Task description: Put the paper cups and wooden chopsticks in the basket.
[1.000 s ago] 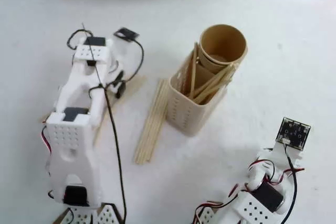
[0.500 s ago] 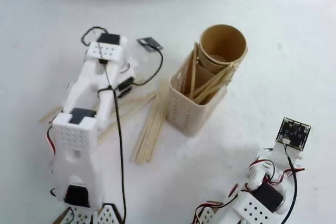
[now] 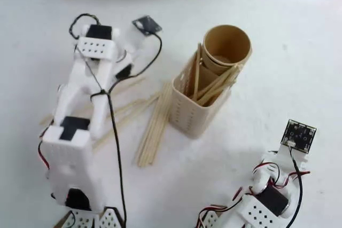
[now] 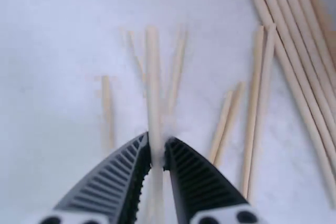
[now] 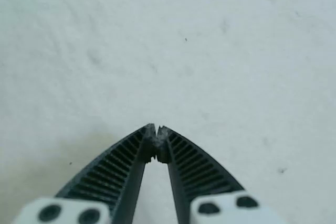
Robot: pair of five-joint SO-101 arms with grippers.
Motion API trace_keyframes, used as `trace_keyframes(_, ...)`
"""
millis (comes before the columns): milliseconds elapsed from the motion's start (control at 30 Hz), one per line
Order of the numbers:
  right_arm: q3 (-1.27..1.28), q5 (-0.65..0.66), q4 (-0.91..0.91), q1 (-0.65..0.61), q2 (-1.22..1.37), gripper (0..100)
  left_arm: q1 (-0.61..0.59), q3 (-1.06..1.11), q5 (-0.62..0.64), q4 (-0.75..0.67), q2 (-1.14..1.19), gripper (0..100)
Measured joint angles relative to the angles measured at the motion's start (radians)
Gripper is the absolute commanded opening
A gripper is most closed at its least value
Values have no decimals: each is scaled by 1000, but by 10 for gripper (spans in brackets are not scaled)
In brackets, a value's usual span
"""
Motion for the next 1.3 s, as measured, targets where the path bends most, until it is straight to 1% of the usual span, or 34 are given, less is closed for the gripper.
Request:
trace_keyframes(167,0,0,0,0,0,18,0,-28,150,0,-226,22)
trace_keyframes(233,0,0,0,0,0,18,28,-28,199,0,-334,22)
trace_keyframes(467,0,0,0,0,0,18,196,-29,354,5,-672,22)
trace_keyframes(633,0,0,0,0,0,18,358,60,416,-17,-856,22)
trace_keyframes(700,0,0,0,0,0,18,410,130,427,-71,-934,22)
trace_keyframes(800,0,0,0,2,0,18,468,265,431,-193,-1066,22)
trace_keyframes(1000,0,0,0,2,0,18,531,572,431,-514,-1254,22)
trace_keyframes(1133,0,0,0,0,0,18,586,620,431,-689,-1267,23)
trace_keyframes(1233,0,0,0,2,0,18,635,635,431,-778,-1269,23)
trace_keyframes(1300,0,0,0,0,0,18,657,646,431,-810,-1269,27)
